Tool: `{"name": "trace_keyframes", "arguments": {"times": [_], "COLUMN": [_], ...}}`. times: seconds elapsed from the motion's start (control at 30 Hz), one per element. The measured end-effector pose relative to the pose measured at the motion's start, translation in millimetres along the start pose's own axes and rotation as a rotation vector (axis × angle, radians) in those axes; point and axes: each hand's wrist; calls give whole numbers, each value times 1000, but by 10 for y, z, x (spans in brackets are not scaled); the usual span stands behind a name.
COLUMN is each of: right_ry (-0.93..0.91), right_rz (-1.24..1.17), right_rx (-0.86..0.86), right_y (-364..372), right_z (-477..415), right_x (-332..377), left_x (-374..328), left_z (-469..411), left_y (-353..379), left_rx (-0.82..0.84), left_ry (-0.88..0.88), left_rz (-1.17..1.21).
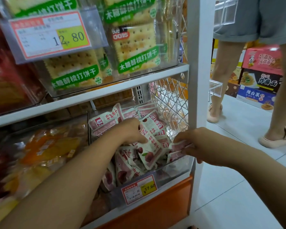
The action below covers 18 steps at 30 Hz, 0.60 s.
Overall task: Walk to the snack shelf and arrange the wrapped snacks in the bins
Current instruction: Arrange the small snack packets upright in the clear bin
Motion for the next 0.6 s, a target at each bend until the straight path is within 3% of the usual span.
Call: {"name": "trace_keyframes", "arguments": {"times": [0.1, 0.17, 0.3, 0.43, 0.5, 0.6], "right_ry": [0, -3, -49, -22, -16, -46], "right_rz": [-4, -2, 75, 43, 49, 127], "right_rx": [-5, -7, -96, -179, -191, -186], "right_y": [-11, -21, -24, 1, 10, 13], "right_z": [11, 19, 56, 79, 77, 65], "right_x": [4, 24, 62, 65, 71, 120], "left_x": [-153, -291, -391, -312, -246, -253], "left_z": [38, 52, -21, 13, -14, -17], "left_y": [-71, -37, 138, 40, 37, 42], "left_rx": [-283, -330, -24, 394, 456, 413], "left_ry": [161, 300, 395, 118, 98, 168], "left_rz": [125, 163, 136, 765, 888, 791]}}
Point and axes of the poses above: each hand's wrist, its own z-axis away from the middle knuckle, its own y-axis out of the palm, x = y × z
